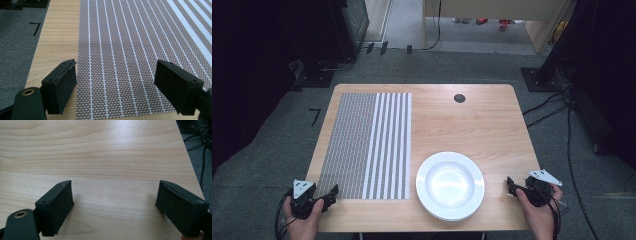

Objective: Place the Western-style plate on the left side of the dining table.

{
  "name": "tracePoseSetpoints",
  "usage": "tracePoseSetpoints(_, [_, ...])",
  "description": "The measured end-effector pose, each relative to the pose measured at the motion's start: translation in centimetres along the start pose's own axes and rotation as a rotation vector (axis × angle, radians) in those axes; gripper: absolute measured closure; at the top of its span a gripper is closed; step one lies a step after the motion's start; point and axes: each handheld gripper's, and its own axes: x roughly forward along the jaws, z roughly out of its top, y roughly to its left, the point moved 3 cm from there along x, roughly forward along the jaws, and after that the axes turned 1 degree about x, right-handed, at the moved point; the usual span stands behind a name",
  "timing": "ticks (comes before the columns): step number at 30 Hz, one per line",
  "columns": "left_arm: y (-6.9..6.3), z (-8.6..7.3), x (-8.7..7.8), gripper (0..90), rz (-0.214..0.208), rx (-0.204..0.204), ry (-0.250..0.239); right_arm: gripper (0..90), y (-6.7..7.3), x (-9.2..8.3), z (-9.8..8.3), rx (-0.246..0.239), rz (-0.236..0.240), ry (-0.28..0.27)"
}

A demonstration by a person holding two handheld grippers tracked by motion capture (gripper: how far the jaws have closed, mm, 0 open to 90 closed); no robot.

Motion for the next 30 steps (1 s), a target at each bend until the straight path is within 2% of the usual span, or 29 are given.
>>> tracePoseSetpoints(8, [-0.2,0.2,-0.3,17.7,0.012,-0.008,-0.023,13.8,0.2,0.1,0.1,0.009,-0.008,0.0])
tracePoseSetpoints(11, [-0.9,0.8,-0.6,17.8,0.01,0.009,-0.041,13.9,0.2,0.1,0.1,0.011,-0.01,0.0])
tracePoseSetpoints(15, [-2.4,2.0,-0.7,17.7,-0.011,0.028,-0.068,14.3,0.2,0.2,0.2,0.021,-0.02,-0.001])
tracePoseSetpoints(17, [-2.8,2.3,-0.8,17.8,-0.017,0.03,-0.073,14.3,0.3,0.2,0.2,0.025,-0.023,-0.002])
tracePoseSetpoints(21, [-4.4,3.4,-0.8,17.8,-0.05,0.035,-0.09,14.4,0.3,0.2,0.2,0.029,-0.029,-0.003])
tracePoseSetpoints(26, [-6.3,4.3,-0.7,17.8,-0.077,0.067,-0.096,14.6,0.3,0.2,0.2,0.031,-0.03,-0.003])
tracePoseSetpoints(29, [-7.6,4.9,-0.5,17.8,-0.108,0.073,-0.099,18.3,0.4,0.1,0.2,0.03,-0.029,-0.008])
tracePoseSetpoints(30, [-7.6,4.9,-0.5,17.8,-0.108,0.073,-0.099,19.2,0.5,0.1,0.1,0.027,-0.024,-0.011])
